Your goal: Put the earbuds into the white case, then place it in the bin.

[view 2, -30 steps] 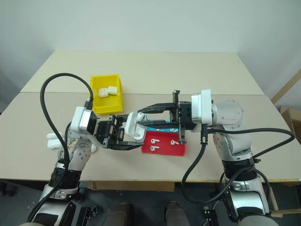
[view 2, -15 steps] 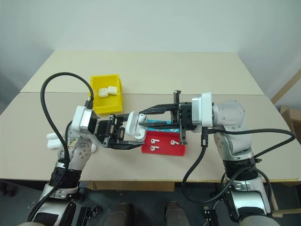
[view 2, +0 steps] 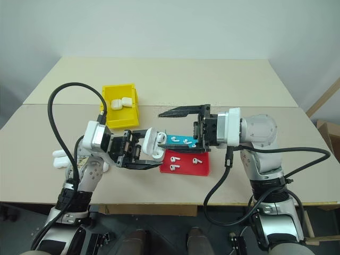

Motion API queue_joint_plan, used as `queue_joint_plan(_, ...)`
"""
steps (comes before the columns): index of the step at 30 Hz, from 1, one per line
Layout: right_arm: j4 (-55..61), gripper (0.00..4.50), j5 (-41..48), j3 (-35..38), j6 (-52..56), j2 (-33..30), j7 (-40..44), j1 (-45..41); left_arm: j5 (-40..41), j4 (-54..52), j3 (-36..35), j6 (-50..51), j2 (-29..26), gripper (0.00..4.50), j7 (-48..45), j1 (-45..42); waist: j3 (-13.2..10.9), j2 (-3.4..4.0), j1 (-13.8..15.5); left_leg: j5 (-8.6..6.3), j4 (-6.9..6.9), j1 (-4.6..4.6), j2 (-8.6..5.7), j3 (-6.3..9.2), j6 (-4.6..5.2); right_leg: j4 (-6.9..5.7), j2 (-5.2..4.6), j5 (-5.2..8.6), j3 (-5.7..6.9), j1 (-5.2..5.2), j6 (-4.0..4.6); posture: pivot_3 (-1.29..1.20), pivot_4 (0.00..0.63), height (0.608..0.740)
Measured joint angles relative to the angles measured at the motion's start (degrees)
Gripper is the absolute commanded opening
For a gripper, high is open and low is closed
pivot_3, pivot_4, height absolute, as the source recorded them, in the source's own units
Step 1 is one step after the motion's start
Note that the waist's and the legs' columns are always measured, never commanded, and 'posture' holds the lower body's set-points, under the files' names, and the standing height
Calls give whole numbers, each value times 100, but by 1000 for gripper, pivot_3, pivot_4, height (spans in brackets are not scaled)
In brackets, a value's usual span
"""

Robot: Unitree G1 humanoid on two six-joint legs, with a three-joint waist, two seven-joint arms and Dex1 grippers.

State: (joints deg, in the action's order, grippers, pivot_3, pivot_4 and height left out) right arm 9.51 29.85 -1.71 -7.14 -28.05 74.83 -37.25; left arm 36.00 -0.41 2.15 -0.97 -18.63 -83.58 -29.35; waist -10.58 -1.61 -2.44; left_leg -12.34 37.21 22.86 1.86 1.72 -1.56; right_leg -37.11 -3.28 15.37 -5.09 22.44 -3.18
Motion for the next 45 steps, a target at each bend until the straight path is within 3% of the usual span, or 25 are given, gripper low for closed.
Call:
queue_joint_plan(5,23,3377,59,18,452,-389,-122,0,-60,98,-95,-140,-192,2738,18,7,0,0,-4,0,-1,0,1,0,0,0,0,0,0,1,0,0,150,740)
queue_joint_plan(10,78,3377,-183,-21,1626,-1368,-363,-50,-221,215,-503,-478,-861,2738,-161,434,-1,1,-11,0,-5,1,0,-3,0,2,-1,1,-2,7,1,0,150,740)
queue_joint_plan(12,-5,3377,-452,-247,2309,-1706,-470,-290,-222,262,-692,-612,-1019,2738,-208,766,-1,2,-22,0,-5,2,2,-9,0,0,-2,0,-6,15,2,0,150,740)
queue_joint_plan(18,-372,3377,-1174,-1210,3419,-1955,-345,-1389,-274,-121,-1004,-934,-1213,2738,-39,1818,-2,4,-19,0,-11,22,6,-18,0,-2,-1,0,-15,47,3,0,150,740)
queue_joint_plan(24,-1557,3377,-2384,-2622,3816,-1467,107,-2700,-336,-639,-1028,-1154,-1215,2738,253,2475,-2,5,-13,0,-8,42,6,-22,0,-8,-3,-4,-16,72,8,0,150,740)
queue_joint_plan(30,-2788,3377,-3533,-3575,3474,-923,396,-3276,-442,-806,-916,-1297,-1084,2738,525,2682,-3,6,7,0,-9,46,4,-18,0,-9,-5,-5,-10,75,11,0,150,740)
queue_joint_plan(31,-2892,3377,-3607,-3617,3431,-882,400,-3295,-444,-809,-897,-1298,-1079,2738,549,2682,-3,6,8,0,-9,46,4,-19,0,-9,-5,-5,-10,75,11,0,150,740)
queue_joint_plan(34,-3566,2779,-4001,-3768,3035,-625,437,-3453,-464,-816,-827,-1359,-1026,2738,663,2683,-3,6,-12,0,-10,43,7,-19,0,-13,-3,-7,-10,76,14,0,150,740)
queue_joint_plan(45,-4758,2779,-4638,-3800,2221,68,471,-3668,-565,-808,-605,-1534,-936,2738,863,2543,-3,8,-23,0,-9,40,6,-19,0,-24,-2,-8,-11,78,16,0,150,740)
